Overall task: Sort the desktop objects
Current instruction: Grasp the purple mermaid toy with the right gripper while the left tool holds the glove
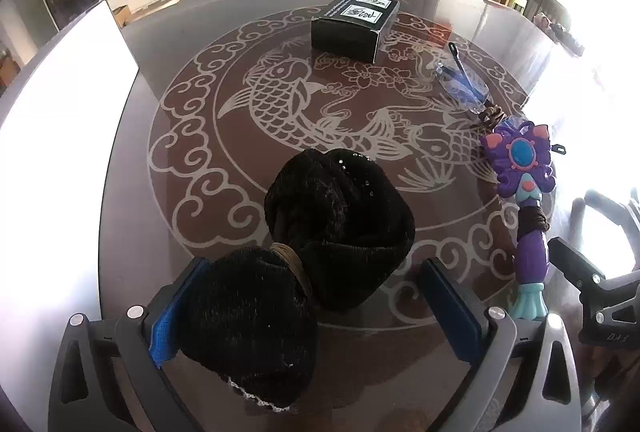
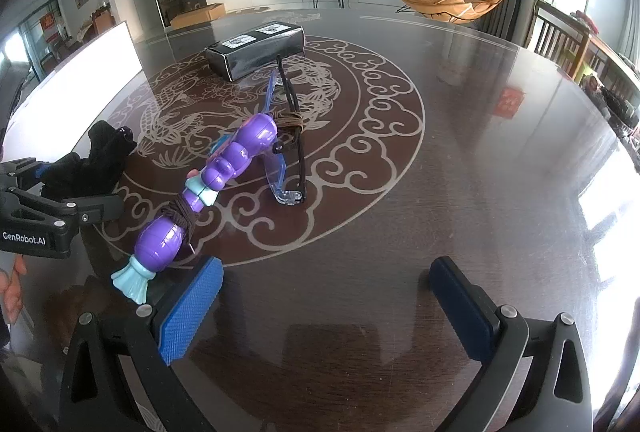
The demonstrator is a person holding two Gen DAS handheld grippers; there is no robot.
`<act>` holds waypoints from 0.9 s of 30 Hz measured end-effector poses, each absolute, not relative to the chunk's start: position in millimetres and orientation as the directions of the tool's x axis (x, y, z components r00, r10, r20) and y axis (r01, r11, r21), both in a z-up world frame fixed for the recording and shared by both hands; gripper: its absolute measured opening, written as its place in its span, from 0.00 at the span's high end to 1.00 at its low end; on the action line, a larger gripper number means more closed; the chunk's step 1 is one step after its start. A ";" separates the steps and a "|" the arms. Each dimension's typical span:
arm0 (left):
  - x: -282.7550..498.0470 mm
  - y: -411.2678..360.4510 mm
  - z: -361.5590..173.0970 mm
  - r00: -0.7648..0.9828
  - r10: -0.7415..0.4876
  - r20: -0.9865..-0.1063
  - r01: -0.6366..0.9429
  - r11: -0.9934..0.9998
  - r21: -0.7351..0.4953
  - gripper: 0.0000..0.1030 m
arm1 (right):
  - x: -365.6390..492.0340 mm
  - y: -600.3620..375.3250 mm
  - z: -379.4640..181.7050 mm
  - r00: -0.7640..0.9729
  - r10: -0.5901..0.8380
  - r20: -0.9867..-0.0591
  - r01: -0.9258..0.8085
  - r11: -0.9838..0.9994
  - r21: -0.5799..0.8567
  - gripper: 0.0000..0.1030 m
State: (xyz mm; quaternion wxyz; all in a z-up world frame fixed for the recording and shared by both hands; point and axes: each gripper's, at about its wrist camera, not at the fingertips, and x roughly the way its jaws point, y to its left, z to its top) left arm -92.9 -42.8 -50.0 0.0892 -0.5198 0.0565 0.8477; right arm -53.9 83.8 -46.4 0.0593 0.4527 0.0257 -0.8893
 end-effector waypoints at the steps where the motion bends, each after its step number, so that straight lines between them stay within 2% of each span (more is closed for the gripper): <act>1: -100.0 -50.9 -46.0 -0.450 0.098 -0.888 -0.213 -0.977 0.000 0.00 | -53.9 83.7 -46.6 -0.583 -0.081 -0.808 0.129 -0.992 0.007 0.00; 6: -95.9 -51.3 -47.6 -0.502 0.110 -0.858 -0.213 -0.977 -0.001 0.00 | -54.6 84.4 -46.5 -0.585 -0.093 -0.806 0.129 -0.991 0.021 0.00; 9: -100.3 -53.7 -50.3 -0.505 0.109 -0.856 -0.214 -0.977 0.001 0.00 | -46.5 99.4 -37.5 -0.627 -0.189 -0.756 0.134 -0.982 0.134 0.00; 10: -97.4 -56.1 -47.9 -0.521 0.100 -0.848 -0.193 -0.981 0.003 0.20 | -43.0 104.9 -34.8 -0.638 -0.189 -0.746 0.106 -0.982 0.157 0.00; 11: -94.9 -57.8 -45.4 -0.545 0.099 -0.832 -0.182 -0.983 0.002 0.36 | -40.6 109.5 -33.1 -0.635 -0.188 -0.749 0.071 -0.980 0.186 0.00; 12: -90.6 -58.4 -42.1 -0.560 0.117 -0.820 -0.190 -0.982 -0.010 0.54 | -38.3 113.3 -32.2 -0.620 -0.230 -0.750 0.045 -0.965 0.258 0.00; 13: -86.2 -57.2 -39.9 -0.559 0.131 -0.819 -0.197 -0.980 -0.023 0.60 | -37.6 113.3 -31.9 -0.608 -0.275 -0.745 0.037 -0.947 0.319 0.00; 15: -79.2 -59.0 -38.3 -0.563 0.149 -0.813 -0.201 -0.979 -0.040 0.63 | -42.0 101.2 -32.1 -0.575 -0.322 -0.752 0.028 -0.927 0.375 0.01; 18: -61.3 -59.9 -32.4 -0.596 0.128 -0.793 -0.191 -0.981 -0.015 0.63 | -61.9 56.7 -34.8 -0.500 -0.356 -0.789 0.072 -0.925 0.372 0.16; 22: -48.0 -64.0 -29.0 -0.595 0.120 -0.795 -0.175 -0.984 -0.018 0.63 | -90.9 4.2 -34.4 -0.501 -0.203 -0.842 0.079 -0.979 0.189 0.27; 24: -44.9 -70.4 -31.7 -0.588 0.124 -0.799 -0.165 -0.986 -0.031 0.63 | -100.8 -10.9 -35.0 -0.510 -0.139 -0.849 0.082 -0.990 0.112 0.51; 25: -49.6 -72.5 -34.3 -0.586 0.128 -0.800 -0.162 -0.986 -0.039 0.63 | -103.4 -15.7 -34.9 -0.513 -0.125 -0.849 0.087 -0.992 0.094 0.75; 26: -52.6 -75.2 -36.7 -0.589 0.132 -0.797 -0.160 -0.986 -0.044 0.63 | -101.2 -16.5 -37.2 -0.509 -0.140 -0.849 0.093 -0.990 0.108 0.79; 27: -48.8 -78.2 -35.4 -0.596 0.140 -0.791 -0.163 -0.985 -0.051 0.63 | -98.2 -12.6 -37.0 -0.505 -0.161 -0.848 0.101 -0.987 0.127 0.80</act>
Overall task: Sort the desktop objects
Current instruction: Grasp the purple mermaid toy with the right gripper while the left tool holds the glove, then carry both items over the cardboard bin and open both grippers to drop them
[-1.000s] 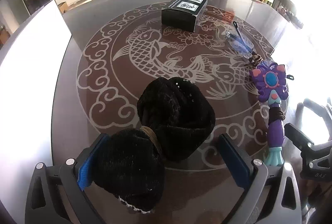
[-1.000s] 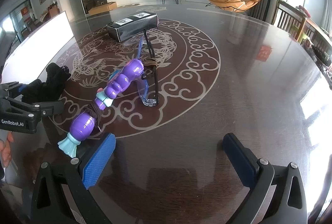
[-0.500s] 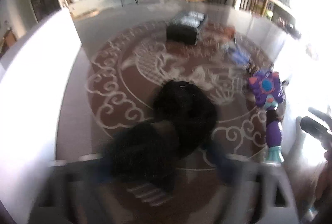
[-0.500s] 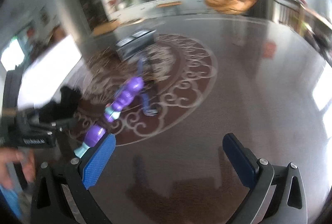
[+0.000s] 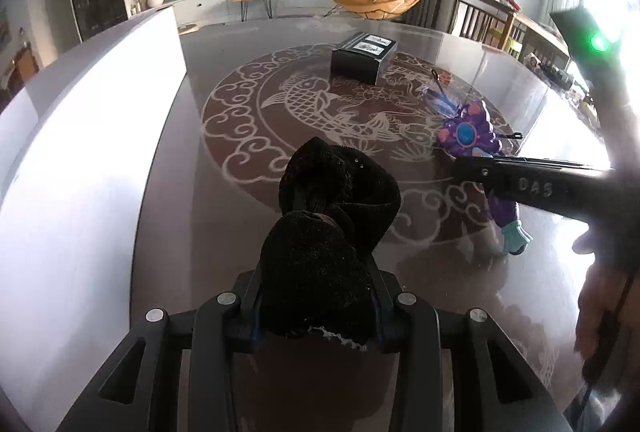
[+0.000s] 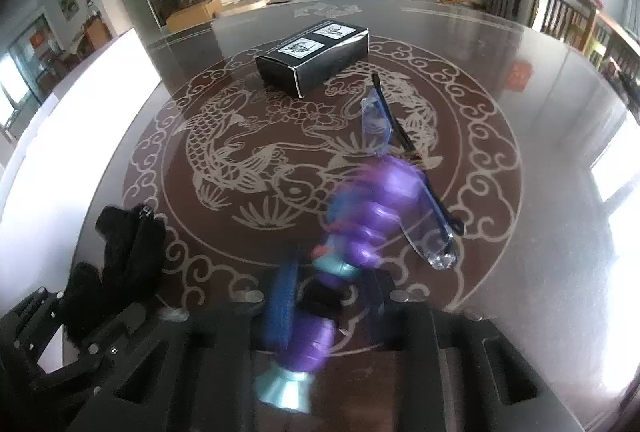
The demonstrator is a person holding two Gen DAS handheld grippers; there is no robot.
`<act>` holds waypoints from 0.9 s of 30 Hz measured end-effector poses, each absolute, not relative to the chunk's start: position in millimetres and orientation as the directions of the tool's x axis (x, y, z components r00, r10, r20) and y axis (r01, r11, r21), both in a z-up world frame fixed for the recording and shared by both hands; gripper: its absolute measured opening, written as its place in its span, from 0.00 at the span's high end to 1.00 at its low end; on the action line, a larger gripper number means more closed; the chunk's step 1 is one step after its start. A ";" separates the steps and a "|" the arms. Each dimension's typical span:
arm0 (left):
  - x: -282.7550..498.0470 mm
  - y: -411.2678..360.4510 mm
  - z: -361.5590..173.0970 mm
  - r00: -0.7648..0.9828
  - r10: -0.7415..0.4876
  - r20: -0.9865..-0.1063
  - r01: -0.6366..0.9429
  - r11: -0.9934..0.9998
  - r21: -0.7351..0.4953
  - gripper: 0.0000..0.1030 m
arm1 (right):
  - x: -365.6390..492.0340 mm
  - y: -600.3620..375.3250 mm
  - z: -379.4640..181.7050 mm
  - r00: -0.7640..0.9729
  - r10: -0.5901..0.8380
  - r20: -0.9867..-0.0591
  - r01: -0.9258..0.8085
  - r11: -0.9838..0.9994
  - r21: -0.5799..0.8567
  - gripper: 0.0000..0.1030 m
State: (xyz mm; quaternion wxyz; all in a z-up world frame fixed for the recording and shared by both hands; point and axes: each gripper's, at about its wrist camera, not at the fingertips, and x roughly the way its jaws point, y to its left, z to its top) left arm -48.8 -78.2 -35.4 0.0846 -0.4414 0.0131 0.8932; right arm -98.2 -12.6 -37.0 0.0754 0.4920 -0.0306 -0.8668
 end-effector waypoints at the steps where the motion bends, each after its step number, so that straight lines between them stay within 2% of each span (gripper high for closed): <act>1: -44.3 -81.3 -33.8 -0.604 0.144 -0.784 -0.163 -0.985 -0.056 0.63 | -93.9 -9.5 -36.9 -0.503 -0.176 -0.846 0.109 -0.984 0.139 0.80; 7: -17.9 -85.5 -4.2 -0.666 0.213 -0.715 -0.158 -0.977 -0.143 0.63 | -55.7 41.5 -19.5 -0.494 -0.317 -0.810 0.154 -0.948 0.277 0.80; 13: 9.6 -111.2 54.3 -0.732 0.259 -0.630 -0.142 -0.963 -0.231 0.63 | -42.0 16.0 34.9 -0.524 -0.423 -0.739 0.265 -0.906 0.330 0.80; 18: 36.1 -178.6 103.1 -0.800 0.153 -0.580 -0.052 -0.981 -0.187 0.63 | -16.7 -65.3 100.9 -0.498 -0.590 -0.635 0.462 -0.800 0.381 0.80; 21: 43.9 -239.0 112.4 -0.806 0.013 -0.592 0.081 -0.988 -0.132 0.63 | -1.8 -127.4 123.8 -0.406 -0.687 -0.602 0.579 -0.703 0.412 0.80; 24: 41.1 -292.6 97.4 -0.753 -0.097 -0.651 0.203 -0.975 -0.089 0.63 | 12.4 -189.9 127.2 -0.281 -0.747 -0.602 0.662 -0.605 0.442 0.80; 27: 36.2 -332.8 72.4 -0.677 -0.145 -0.721 0.281 -0.957 -0.072 0.63 | 21.9 -247.0 107.8 -0.164 -0.748 -0.643 0.706 -0.544 0.453 0.80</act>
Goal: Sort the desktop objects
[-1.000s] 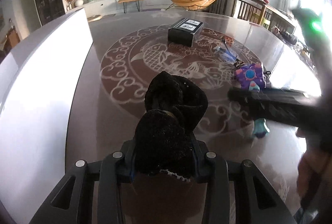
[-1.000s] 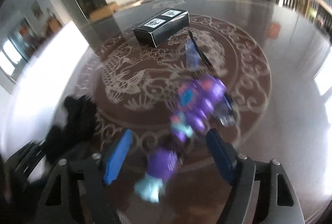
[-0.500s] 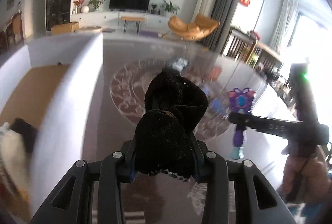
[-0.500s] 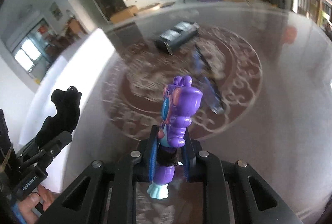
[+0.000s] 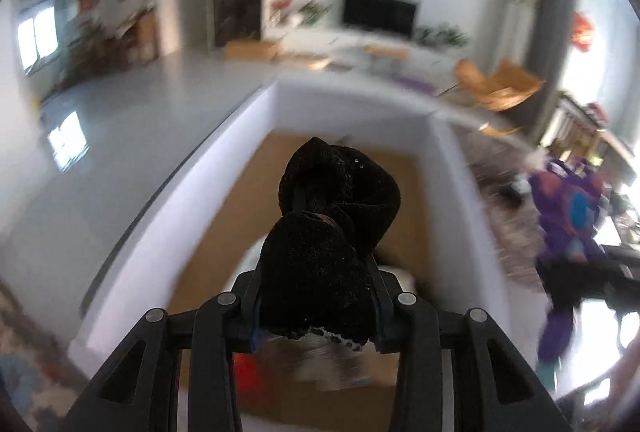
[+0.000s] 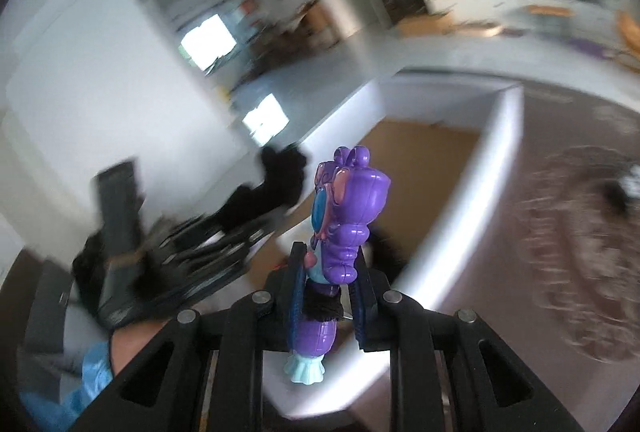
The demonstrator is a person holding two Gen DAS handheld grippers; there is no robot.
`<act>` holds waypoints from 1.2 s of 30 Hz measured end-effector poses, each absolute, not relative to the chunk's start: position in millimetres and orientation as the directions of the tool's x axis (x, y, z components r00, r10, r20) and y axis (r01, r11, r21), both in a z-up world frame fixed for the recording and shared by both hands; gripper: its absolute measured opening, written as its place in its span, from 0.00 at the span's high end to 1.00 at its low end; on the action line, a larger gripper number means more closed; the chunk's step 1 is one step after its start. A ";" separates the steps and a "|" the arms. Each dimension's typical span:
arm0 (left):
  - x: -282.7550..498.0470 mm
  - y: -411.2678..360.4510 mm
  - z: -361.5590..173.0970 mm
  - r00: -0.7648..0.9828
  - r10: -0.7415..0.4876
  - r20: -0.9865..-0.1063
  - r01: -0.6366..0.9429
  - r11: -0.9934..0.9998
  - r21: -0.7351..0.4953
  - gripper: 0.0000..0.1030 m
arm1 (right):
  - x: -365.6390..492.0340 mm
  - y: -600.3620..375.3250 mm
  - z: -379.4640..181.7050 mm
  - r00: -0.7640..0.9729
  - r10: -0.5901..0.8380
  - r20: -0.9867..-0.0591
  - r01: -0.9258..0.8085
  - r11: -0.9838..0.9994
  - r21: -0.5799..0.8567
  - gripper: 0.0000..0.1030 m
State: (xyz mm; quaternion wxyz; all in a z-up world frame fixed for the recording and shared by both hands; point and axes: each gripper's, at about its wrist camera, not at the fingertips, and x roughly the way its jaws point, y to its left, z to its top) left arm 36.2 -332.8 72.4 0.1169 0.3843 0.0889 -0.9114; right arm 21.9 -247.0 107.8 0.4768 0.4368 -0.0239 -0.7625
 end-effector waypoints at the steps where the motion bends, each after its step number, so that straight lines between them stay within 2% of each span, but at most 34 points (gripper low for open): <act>1: 33.7 -343.8 62.3 -0.643 -0.158 -0.750 0.307 -0.949 -0.064 0.60 | 23.6 -260.5 99.5 -0.136 -0.742 -0.657 0.711 -0.535 0.456 0.79; 4: 27.2 -366.0 34.4 -0.533 -0.209 -0.820 0.397 -0.918 -0.024 0.54 | 19.7 -296.5 67.0 -0.047 -0.719 -0.693 0.691 -0.525 0.497 0.76; 5: 26.6 -368.6 30.4 -0.525 -0.208 -0.825 0.404 -0.914 -0.026 0.52 | 17.2 -303.8 57.4 -0.031 -0.709 -0.704 0.674 -0.535 0.509 0.60; 6: 26.8 -369.6 26.7 -0.524 -0.205 -0.827 0.406 -0.913 -0.031 0.43 | 13.9 -306.6 52.5 -0.026 -0.710 -0.704 0.664 -0.538 0.519 0.51; 7: 26.6 -365.3 23.3 -0.525 -0.214 -0.824 0.409 -0.912 -0.023 0.30 | 11.6 -306.6 49.0 -0.030 -0.717 -0.696 0.650 -0.543 0.532 0.35; 8: 26.9 -364.0 22.5 -0.527 -0.230 -0.818 0.413 -0.911 -0.010 0.23 | 10.5 -302.7 49.8 -0.045 -0.730 -0.682 0.642 -0.544 0.539 0.28; 9: 29.1 -361.2 22.4 -0.534 -0.246 -0.809 0.415 -0.910 0.002 0.16 | 10.5 -295.4 54.2 -0.066 -0.746 -0.662 0.642 -0.540 0.544 0.27; 12: 34.0 -349.6 27.8 -0.572 -0.288 -0.768 0.416 -0.909 0.031 0.16 | 7.3 -264.3 68.5 -0.172 -0.760 -0.627 0.660 -0.562 0.499 0.20; 16: 41.1 -333.2 41.2 -0.644 -0.308 -0.700 0.408 -0.913 0.026 0.16 | 2.9 -196.9 79.3 -0.409 -0.691 -0.596 0.635 -0.684 0.358 0.02; 18: 44.5 -317.6 50.9 -0.685 -0.283 -0.671 0.379 -0.925 0.004 0.15 | -3.8 -165.6 68.6 -0.504 -0.610 -0.612 0.589 -0.760 0.273 0.00; 22: 40.2 -269.7 72.6 -0.765 -0.185 -0.617 0.262 -0.964 -0.036 0.15 | -24.3 -94.4 16.2 -0.590 -0.363 -0.721 0.439 -0.894 0.091 0.00; 27: 34.5 -187.6 89.4 -0.816 -0.019 -0.577 0.062 -0.997 -0.054 0.14 | -36.1 -14.3 -23.4 -0.580 -0.211 -0.787 0.308 -0.951 0.028 0.00; 30: 30.1 -138.9 91.8 -0.801 0.091 -0.592 -0.044 -0.995 -0.093 0.13 | -36.2 14.3 -31.3 -0.574 -0.167 -0.801 0.258 -0.966 0.017 0.00; 33: 15.9 -89.2 71.5 -0.727 0.233 -0.646 -0.170 -0.972 -0.159 0.13 | -35.9 36.4 -34.7 -0.567 -0.147 -0.810 0.216 -0.976 0.026 0.00; 36: 8.8 -54.8 46.6 -0.665 0.256 -0.702 -0.208 -0.966 -0.155 0.13 | -41.9 45.6 -40.8 -0.551 -0.144 -0.822 0.204 -0.978 0.035 0.00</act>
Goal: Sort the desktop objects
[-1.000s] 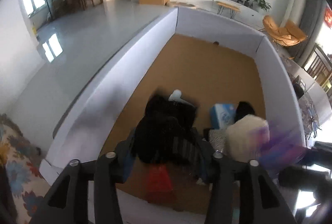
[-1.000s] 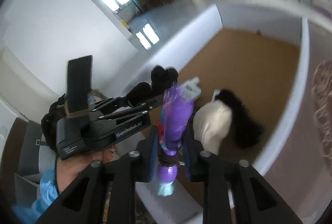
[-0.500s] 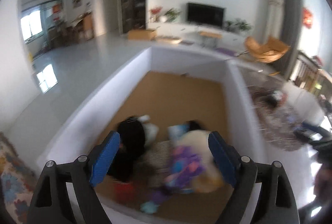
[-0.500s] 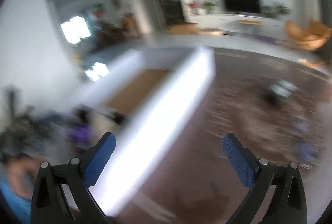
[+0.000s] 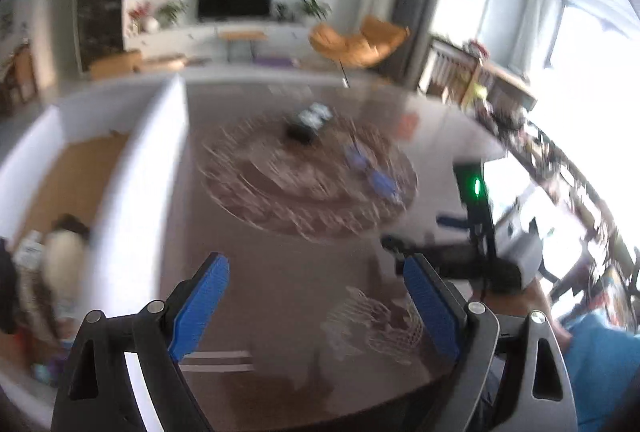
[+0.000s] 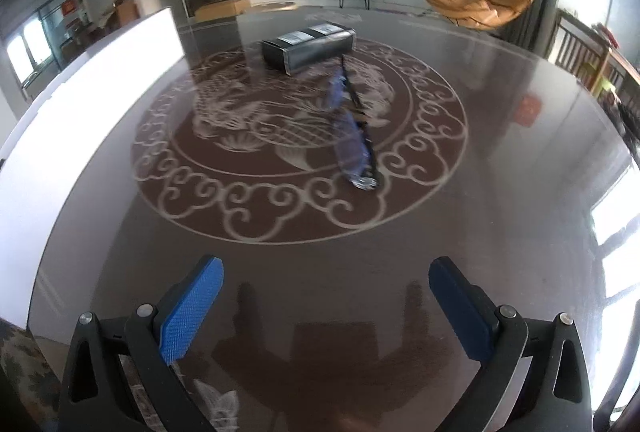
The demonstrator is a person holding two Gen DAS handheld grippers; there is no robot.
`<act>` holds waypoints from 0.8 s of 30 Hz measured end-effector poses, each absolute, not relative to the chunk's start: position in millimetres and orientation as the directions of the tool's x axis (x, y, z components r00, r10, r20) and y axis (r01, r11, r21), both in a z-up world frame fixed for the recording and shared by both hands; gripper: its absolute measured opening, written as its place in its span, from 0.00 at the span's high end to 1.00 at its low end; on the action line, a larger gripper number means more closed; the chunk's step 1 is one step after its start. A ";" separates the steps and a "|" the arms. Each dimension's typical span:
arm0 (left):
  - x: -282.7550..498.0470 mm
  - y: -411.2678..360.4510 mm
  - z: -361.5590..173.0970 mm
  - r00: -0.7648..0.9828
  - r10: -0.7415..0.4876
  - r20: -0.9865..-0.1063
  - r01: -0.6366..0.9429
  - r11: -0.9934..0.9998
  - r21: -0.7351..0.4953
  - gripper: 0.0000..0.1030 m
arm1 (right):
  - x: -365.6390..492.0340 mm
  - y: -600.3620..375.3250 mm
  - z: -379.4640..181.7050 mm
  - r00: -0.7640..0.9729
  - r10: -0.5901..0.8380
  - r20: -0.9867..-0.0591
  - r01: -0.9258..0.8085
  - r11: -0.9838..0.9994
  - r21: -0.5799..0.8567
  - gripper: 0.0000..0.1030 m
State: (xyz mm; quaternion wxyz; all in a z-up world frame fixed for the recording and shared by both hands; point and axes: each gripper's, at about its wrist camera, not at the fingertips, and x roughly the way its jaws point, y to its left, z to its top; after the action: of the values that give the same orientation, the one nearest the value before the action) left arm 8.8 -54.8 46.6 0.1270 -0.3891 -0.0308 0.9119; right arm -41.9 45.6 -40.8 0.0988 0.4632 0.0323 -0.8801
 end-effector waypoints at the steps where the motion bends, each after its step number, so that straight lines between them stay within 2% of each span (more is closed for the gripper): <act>1: 0.6 -46.2 34.1 -0.645 0.250 -0.722 -0.210 -0.967 -0.147 0.13 | -43.4 47.9 -42.8 -0.544 -0.146 -0.826 0.204 -0.978 0.039 0.00; 4: -20.8 -38.2 0.4 -0.604 0.208 -0.770 -0.184 -0.976 -0.119 0.13 | -41.5 49.1 -44.7 -0.538 -0.138 -0.831 0.208 -0.978 0.028 0.00; 10: -59.8 -45.4 -41.0 -0.583 0.137 -0.801 -0.092 -0.990 -0.103 0.13 | -36.4 49.1 -49.4 -0.564 -0.120 -0.817 0.219 -0.976 -0.008 0.00; 18: -99.0 -45.9 -58.2 -0.593 0.060 -0.803 -0.063 -0.998 -0.029 0.13 | -39.7 49.1 -52.6 -0.567 -0.120 -0.815 0.217 -0.976 -0.008 0.00; 24: -110.3 -47.1 -61.8 -0.596 0.056 -0.801 -0.051 -0.998 -0.032 0.13 | -39.7 49.1 -52.7 -0.567 -0.120 -0.815 0.217 -0.976 -0.008 0.00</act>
State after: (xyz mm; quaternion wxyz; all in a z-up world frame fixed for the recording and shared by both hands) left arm -110.2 -47.1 -61.8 0.0301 -0.4484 -0.0026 0.8933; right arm -39.7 49.1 -52.7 0.0955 0.4556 0.0536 -0.8834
